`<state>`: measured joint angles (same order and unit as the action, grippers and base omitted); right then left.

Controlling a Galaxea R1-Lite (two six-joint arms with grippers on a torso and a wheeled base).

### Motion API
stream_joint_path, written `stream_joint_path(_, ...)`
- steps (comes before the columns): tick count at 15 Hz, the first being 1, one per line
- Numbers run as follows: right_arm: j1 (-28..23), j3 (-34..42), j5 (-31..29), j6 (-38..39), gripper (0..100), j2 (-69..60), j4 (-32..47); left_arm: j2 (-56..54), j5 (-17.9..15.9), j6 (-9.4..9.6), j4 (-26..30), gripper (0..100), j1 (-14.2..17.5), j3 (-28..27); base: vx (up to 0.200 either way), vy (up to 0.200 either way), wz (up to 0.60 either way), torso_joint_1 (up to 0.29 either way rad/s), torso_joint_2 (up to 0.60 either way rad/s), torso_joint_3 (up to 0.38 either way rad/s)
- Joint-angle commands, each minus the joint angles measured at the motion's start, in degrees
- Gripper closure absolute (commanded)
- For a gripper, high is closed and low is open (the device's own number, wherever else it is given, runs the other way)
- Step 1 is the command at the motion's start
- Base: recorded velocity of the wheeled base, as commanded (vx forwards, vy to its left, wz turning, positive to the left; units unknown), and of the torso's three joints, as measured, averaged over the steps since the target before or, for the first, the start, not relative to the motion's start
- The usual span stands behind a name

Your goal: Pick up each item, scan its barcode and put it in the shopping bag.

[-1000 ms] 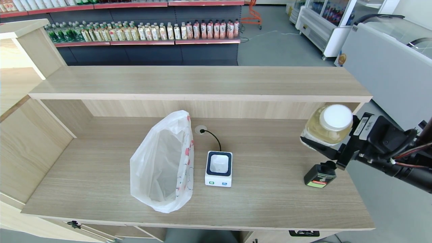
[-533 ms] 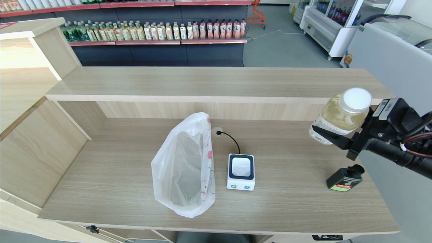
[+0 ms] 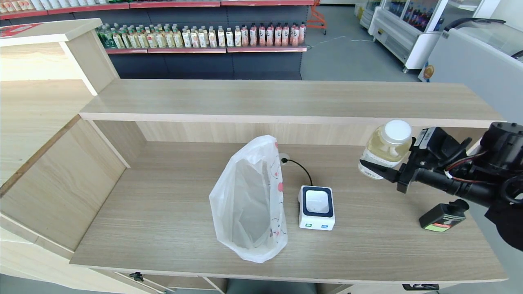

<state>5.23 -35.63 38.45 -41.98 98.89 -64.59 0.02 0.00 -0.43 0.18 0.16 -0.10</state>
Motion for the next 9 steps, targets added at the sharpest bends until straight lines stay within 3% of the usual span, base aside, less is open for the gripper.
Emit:
stream_joint_path(1, 0.2, -0.8, 1.5, -0.3, 100, 5.4, -2.7, 0.0, 0.0, -0.01, 0.0, 0, 0.0, 0.0, 0.000, 0.000, 0.00, 0.000, 0.00, 0.000)
stream_joint_path(4, 0.2, -0.6, 3.2, -0.9, 100, 12.0, -10.5, 0.0, 0.0, -0.01, 0.0, 0, 0.0, 0.0, 0.000, 0.000, 0.00, 0.000, 0.00, 0.000)
stream_joint_path(9, 1.1, -1.3, 7.2, -3.8, 100, 18.3, -13.2, 0.0, 0.0, -0.01, 0.0, 0, 0.0, 0.0, 0.000, 0.000, 0.00, 0.000, 0.00, 0.000)
